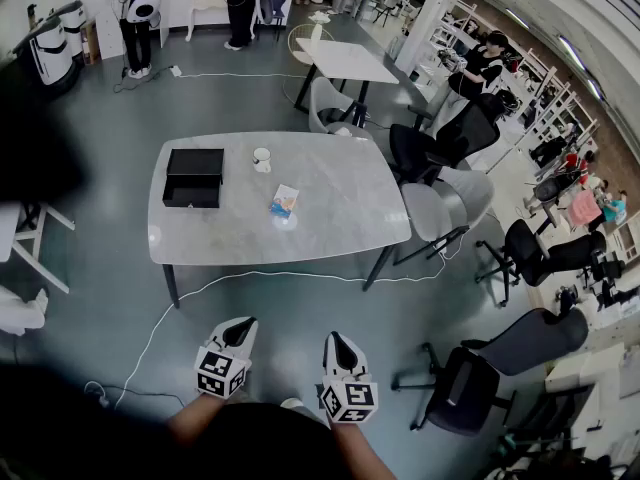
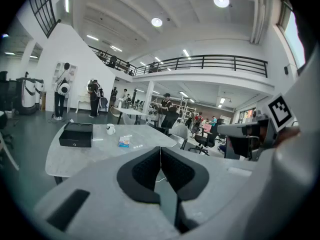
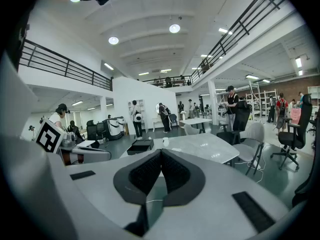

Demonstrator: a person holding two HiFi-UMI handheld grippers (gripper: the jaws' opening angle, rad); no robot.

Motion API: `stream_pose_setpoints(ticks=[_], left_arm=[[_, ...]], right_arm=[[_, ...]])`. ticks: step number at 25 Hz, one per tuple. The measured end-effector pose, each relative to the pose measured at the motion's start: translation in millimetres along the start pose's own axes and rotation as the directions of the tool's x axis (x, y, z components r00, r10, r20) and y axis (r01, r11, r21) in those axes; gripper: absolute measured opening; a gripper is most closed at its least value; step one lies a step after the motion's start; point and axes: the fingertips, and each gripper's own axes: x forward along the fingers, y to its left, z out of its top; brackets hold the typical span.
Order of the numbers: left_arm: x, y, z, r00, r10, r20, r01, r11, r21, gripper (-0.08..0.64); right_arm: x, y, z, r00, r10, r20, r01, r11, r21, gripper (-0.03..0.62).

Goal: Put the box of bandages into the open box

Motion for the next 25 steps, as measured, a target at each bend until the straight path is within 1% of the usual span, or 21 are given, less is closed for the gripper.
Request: stream_pose_setpoints(ticks=[3,6,10,16,21,25], left_arm=[[10,-38,4,1.0,-0.009,0.012,0.009,1.0,0.008,0.018],[21,-70,9,1.0,-0.001,0.028,0.001,1.0,0.015,0.018],[19,-102,9,0.999,0.018,0.042,-0.019,1.0,0.02,0.018],[28,-146,8,0.998,0.023,0.059,-0.025,0.999,0.033,0.018],[36,-180,-12,0.999,0.008,0.042,-0.009,0.999,0.034,0.018],[44,-204,-27,0.999,-0.036,-0.002,0.036,0.998,0.053,0.018]], right_arm=[[-20,-25,7,1.0,-0.01,0.022,0.01,1.0,-0.012,0.012],[-33,-49,11,0.999,-0.001,0.034,0.002,1.0,-0.03,0.012],[-55,-67,7,0.999,0.023,0.044,-0.023,1.0,-0.015,0.012],[-89,-111,-1,0.999,0.011,0.044,-0.01,1.0,-0.018,0.014],[-117,-140,-27,1.0,-0.006,0.028,0.006,1.0,0.001,0.014],[-133,-147,-49,1.0,-0.026,0.002,0.026,0.998,0.054,0.014]])
